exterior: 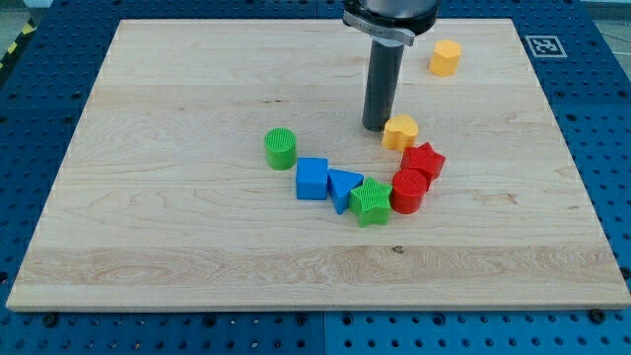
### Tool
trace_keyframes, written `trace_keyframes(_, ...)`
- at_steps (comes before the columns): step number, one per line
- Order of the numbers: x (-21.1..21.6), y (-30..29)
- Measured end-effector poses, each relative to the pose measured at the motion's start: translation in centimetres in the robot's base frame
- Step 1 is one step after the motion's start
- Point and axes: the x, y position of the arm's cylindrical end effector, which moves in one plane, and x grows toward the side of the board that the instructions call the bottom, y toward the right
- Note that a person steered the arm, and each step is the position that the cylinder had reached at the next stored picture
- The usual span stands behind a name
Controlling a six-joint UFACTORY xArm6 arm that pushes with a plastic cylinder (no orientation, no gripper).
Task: Move the yellow heart to the top of the red star
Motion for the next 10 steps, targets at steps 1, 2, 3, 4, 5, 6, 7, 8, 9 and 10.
trace_keyframes(1,0.0,0.8)
trace_keyframes(2,0.0,2.0)
trace_keyframes(3,0.0,2.4)
trace_keyframes(4,0.1,-0.1)
trace_keyframes(5,0.0,-2.9)
trace_keyframes(6,-0.3,-4.3)
trace_keyframes(7,-0.3,-4.3)
trace_keyframes(8,-0.5,-4.6)
trace_keyframes(9,-1.5,-5.9)
trace_keyframes(10,-2.4,-5.9)
